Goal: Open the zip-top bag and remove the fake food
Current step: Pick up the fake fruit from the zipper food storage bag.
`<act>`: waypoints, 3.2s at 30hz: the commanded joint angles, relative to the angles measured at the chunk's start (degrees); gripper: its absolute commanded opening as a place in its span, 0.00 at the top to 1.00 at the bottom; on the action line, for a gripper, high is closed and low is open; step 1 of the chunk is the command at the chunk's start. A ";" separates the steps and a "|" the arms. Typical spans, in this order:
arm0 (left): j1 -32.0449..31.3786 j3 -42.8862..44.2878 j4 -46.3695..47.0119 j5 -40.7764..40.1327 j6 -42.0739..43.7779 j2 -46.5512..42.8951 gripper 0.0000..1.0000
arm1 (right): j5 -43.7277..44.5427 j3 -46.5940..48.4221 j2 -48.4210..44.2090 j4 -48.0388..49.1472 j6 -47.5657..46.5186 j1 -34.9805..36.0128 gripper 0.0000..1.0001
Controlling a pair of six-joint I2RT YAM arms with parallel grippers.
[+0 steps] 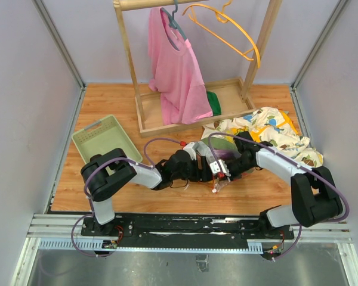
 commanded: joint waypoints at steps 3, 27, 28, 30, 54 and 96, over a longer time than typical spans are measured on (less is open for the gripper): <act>0.36 3.25 -2.21 -3.74 2.28 1.25 0.26 | -2.27 1.62 0.59 -3.12 0.28 2.16 0.87; 0.79 4.52 -3.14 -2.84 4.04 2.82 0.50 | 0.08 7.02 2.17 1.64 12.77 -0.99 0.88; 0.79 4.56 -3.06 -2.60 3.98 2.90 0.49 | 0.41 7.00 2.62 1.75 13.06 -0.74 0.89; 0.79 4.65 -2.91 -2.11 4.03 3.12 0.48 | 1.57 6.67 3.35 2.56 13.62 0.30 0.90; 1.80 5.74 -6.21 -2.27 4.58 2.73 0.65 | 0.94 6.23 4.13 2.18 17.61 1.07 0.89; 2.11 1.71 -29.02 -2.87 7.36 -18.48 0.85 | -7.31 5.40 0.68 -0.27 16.67 -4.14 0.83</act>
